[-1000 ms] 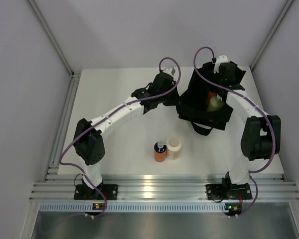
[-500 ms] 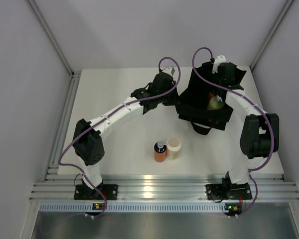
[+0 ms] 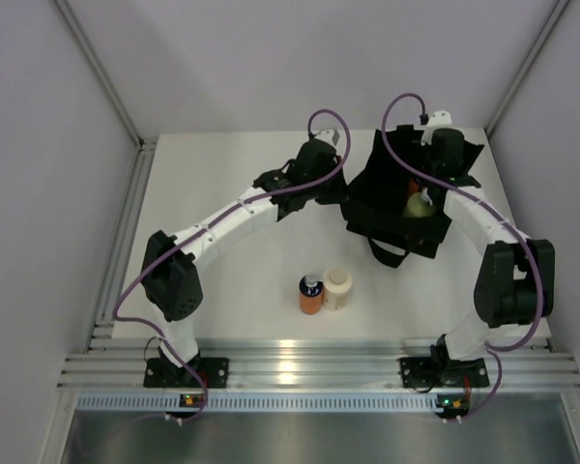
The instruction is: Take the personal care products out of the canvas bag
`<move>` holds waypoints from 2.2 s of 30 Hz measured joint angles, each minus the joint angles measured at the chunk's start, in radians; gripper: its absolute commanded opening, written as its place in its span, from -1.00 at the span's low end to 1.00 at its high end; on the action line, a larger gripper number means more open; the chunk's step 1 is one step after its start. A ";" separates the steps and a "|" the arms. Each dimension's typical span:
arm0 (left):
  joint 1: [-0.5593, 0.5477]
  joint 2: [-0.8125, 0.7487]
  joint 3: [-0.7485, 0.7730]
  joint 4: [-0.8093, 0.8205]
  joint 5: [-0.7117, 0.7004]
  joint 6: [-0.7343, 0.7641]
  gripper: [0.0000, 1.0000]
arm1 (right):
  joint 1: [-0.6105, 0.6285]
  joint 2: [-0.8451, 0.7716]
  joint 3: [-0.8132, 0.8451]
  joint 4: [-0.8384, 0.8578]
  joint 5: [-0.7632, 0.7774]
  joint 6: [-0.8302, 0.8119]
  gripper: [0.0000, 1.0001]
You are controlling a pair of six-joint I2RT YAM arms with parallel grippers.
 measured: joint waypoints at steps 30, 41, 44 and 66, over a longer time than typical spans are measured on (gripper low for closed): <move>0.000 0.000 0.003 -0.006 -0.001 0.001 -1.00 | 0.123 -0.170 0.152 -0.098 0.098 -0.036 -1.00; 0.000 0.000 0.003 -0.006 0.000 0.000 -1.00 | 0.233 -0.210 0.258 -0.238 0.166 -0.061 -1.00; 0.000 0.000 0.003 -0.006 0.000 0.001 -1.00 | 0.267 -0.234 0.282 -0.275 0.184 -0.065 -1.00; 0.000 0.001 0.003 -0.006 0.000 0.000 -1.00 | 0.417 -0.526 0.370 -0.486 0.201 -0.044 -1.00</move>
